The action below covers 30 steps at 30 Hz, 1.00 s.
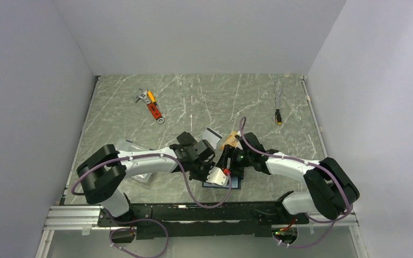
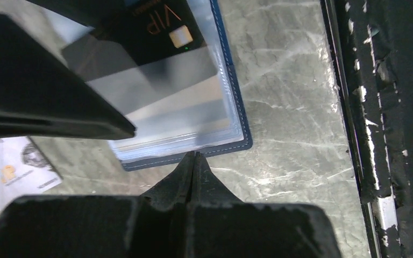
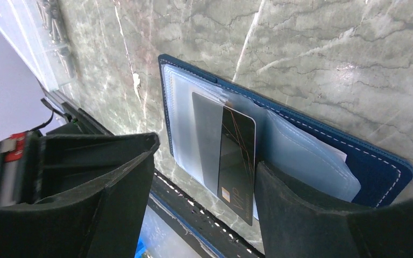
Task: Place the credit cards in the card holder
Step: Insert the credit card into the card holder.
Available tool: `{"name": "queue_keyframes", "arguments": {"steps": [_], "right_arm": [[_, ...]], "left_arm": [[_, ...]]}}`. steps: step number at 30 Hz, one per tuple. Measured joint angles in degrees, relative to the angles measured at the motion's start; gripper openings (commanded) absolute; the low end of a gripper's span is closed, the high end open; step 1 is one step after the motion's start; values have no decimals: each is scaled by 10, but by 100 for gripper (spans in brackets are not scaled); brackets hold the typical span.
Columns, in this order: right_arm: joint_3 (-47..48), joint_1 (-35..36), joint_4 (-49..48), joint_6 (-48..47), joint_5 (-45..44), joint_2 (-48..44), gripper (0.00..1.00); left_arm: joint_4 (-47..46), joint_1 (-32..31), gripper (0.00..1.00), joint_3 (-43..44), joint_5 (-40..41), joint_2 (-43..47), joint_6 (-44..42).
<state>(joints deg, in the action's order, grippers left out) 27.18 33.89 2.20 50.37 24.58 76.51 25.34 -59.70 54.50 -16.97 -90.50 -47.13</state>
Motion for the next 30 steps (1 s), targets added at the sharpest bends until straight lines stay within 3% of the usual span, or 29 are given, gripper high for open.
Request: {"name": "queue_keyframes", "arguments": {"steps": [15,22,26,30], "right_arm": [[-7,-49,-24,8,76,26,72],[33,-60,69,-34,64,26,72],[49,-60,120,-57,40,16,65],[59,-60,172,-76,11,8,46]], "left_arm": [[-59,-10,0,-37,16,-24,-8],[-80,-34,0,-37,55,-34,-31],[-88,-38,0,-39,67,-35,-31],[-88,-41,0,-39,76,-35,-31]]}}
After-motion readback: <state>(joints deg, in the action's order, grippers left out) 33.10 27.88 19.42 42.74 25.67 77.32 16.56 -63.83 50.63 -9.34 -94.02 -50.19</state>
